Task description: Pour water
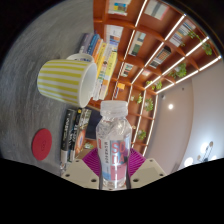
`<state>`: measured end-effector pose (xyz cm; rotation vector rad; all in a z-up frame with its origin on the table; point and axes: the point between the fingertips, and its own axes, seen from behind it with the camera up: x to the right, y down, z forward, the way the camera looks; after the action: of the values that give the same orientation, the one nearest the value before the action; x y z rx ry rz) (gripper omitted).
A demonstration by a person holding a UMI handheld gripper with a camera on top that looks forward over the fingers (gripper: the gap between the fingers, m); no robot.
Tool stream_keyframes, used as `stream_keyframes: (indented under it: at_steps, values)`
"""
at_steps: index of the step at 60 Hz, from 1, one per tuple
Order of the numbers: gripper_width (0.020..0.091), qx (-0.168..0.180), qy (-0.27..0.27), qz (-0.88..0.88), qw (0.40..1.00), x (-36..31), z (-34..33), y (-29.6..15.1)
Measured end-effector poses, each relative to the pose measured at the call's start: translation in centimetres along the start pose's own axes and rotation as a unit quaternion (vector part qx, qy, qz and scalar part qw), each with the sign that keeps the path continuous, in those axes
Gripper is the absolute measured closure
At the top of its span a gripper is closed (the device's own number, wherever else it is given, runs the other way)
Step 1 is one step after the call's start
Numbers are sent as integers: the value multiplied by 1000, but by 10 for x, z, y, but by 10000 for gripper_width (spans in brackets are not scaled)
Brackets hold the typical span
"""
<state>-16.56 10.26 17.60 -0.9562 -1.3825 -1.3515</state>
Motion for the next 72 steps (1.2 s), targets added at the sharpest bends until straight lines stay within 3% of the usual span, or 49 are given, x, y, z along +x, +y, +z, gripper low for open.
stream_keyframes:
  at_steps: [10,31,38,45,51,58,66,72]
  values:
    - [767,23,48,-141,989,18,9,-31]
    - [766,4,40,-174,984,15,11,-31]
    - [766,15,34,-94,995,15,6,-24]
    - [767,3,-44,132,990,-8,1,-4]
    - [766,-6,-108,383,918,-25,-1,2]
    - [766,8,-150,629,763,-29,-2,11]
    - [764,21,-182,756,628,-48,-1,5]
    - [766,24,-196,784,589,-71,9,12]
